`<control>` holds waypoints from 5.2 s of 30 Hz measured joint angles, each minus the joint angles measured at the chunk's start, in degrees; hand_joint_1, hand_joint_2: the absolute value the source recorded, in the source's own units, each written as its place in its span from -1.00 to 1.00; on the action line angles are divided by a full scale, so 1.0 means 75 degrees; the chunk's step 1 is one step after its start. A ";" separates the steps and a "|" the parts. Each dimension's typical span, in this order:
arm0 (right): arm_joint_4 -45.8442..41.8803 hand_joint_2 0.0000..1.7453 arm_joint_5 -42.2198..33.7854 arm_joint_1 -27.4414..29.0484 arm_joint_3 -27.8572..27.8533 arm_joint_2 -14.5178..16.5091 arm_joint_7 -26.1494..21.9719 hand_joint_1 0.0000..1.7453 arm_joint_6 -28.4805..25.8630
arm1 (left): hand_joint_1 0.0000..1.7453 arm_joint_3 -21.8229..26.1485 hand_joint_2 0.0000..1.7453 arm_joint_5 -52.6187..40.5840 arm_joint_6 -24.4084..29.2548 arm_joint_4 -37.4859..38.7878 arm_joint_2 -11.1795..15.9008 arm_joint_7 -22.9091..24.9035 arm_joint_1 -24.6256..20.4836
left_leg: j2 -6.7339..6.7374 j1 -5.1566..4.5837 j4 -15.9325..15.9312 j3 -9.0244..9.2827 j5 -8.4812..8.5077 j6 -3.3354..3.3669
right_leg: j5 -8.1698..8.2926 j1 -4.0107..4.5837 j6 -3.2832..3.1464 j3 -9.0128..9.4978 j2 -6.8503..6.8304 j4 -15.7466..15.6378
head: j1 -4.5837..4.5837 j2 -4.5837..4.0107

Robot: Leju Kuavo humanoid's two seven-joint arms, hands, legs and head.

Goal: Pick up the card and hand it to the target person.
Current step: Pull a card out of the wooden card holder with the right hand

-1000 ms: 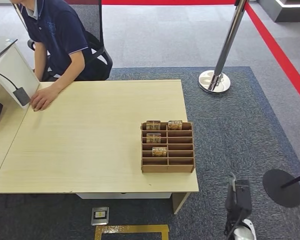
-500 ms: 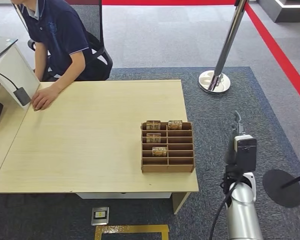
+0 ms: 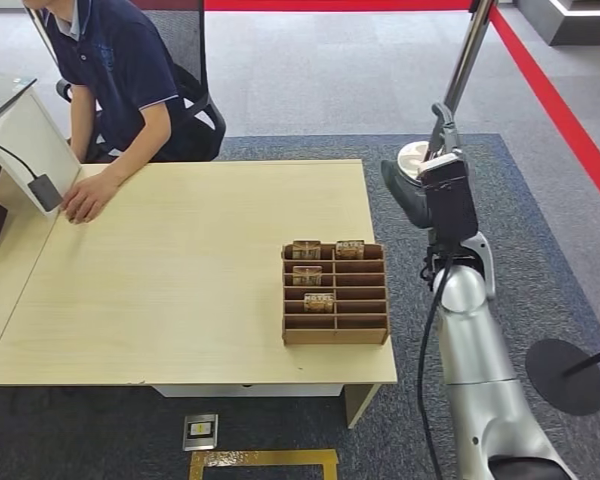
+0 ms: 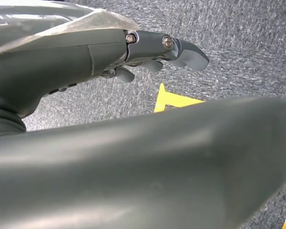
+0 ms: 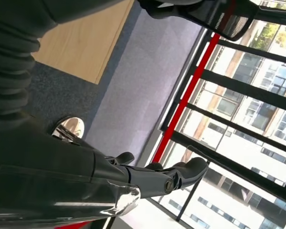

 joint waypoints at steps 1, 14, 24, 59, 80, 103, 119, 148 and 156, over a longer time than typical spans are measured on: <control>0.0104 1.00 0.0185 -0.0122 0.0126 -0.0002 0.0099 -1.00 -0.0011 | -1.00 0.0000 -1.00 -0.0001 0.0000 0.0002 0.0000 0.0000 -0.0001 | 0.0000 0.0000 0.0000 0.0000 0.0000 0.0000 | 0.0000 0.0000 0.0000 0.0000 0.0000 0.0000 | 0.0000 0.0000; 0.1173 1.00 0.3053 -0.0959 0.1634 -0.0142 0.1659 -1.00 -0.0200 | -1.00 0.0000 -1.00 -0.0047 -0.0007 0.0013 0.0002 0.0006 -0.0004 | 0.0000 0.0000 0.0001 0.0000 0.0001 0.0001 | 0.0000 0.0000 0.0000 -0.0002 0.0000 0.0001 | 0.0000 0.0000; 0.1271 1.00 0.5467 -0.0976 0.2732 -0.0641 0.2892 -1.00 -0.0005 | -1.00 0.0000 -1.00 -0.0076 -0.0052 0.0013 0.0028 0.0000 -0.0002 | 0.0000 0.0000 0.0003 -0.0001 0.0001 0.0000 | 0.0000 0.0000 0.0000 -0.0005 0.0000 0.0000 | 0.0001 0.0000; 0.1697 1.00 0.5568 0.0143 0.2814 -0.1012 0.2525 -1.00 -0.0586 | -1.00 -0.0026 -1.00 -0.0337 -0.0251 0.0013 0.0173 -0.0135 0.0036 | 0.0000 0.0000 0.0003 -0.0006 0.0001 0.0001 | 0.0000 0.0000 0.0000 -0.0007 0.0000 -0.0001 | 0.0000 0.0000; 0.2434 1.00 0.5466 -0.0258 0.2674 -0.0588 0.2439 0.66 -0.0760 | -1.00 -0.0026 -1.00 -0.0337 -0.0248 0.0013 0.0184 0.0034 0.0031 | 0.0000 0.0000 0.0003 -0.0005 0.0001 0.0001 | 0.0001 0.0000 0.0000 -0.0007 0.0000 0.0000 | 0.0000 0.0000; 0.2616 1.00 0.5442 -0.0190 0.2556 -0.0536 0.2487 -0.16 -0.0754 | -1.00 -0.0079 -1.00 -0.0444 -0.0251 0.0013 0.0187 0.0130 0.0026 | 0.0000 0.0000 0.0003 -0.0005 0.0001 0.0001 | 0.0000 0.0000 0.0000 -0.0009 0.0000 -0.0001 | 0.0000 0.0000; 0.2846 1.00 0.5471 -0.0157 0.2555 -0.0420 0.2487 -0.10 -0.0560 | -1.00 -0.0076 -1.00 -0.0415 -0.0248 0.0013 0.0200 0.0172 0.0024 | 0.0000 0.0000 0.0002 -0.0006 0.0001 0.0001 | 0.0000 0.0000 0.0000 -0.0009 0.0000 -0.0001 | 0.0001 0.0000; 0.3814 1.00 0.5379 -0.0507 0.2287 -0.0383 0.2403 0.67 -0.0717 | -1.00 -0.0076 -1.00 -0.0393 -0.0193 0.0013 0.0207 0.0176 0.0026 | 0.0000 0.0000 0.0003 -0.0006 0.0001 0.0001 | 0.0001 0.0000 0.0000 -0.0009 0.0000 0.0000 | 0.0001 0.0000; 0.3877 1.00 0.5399 -0.0569 0.2283 -0.0290 0.2282 0.81 -0.0866 | -1.00 -0.0071 -1.00 -0.0314 -0.0134 0.0013 0.0207 0.0268 0.0026 | 0.0000 0.0000 0.0003 -0.0005 0.0001 0.0001 | 0.0001 0.0000 0.0000 -0.0008 0.0000 0.0000 | 0.0001 0.0000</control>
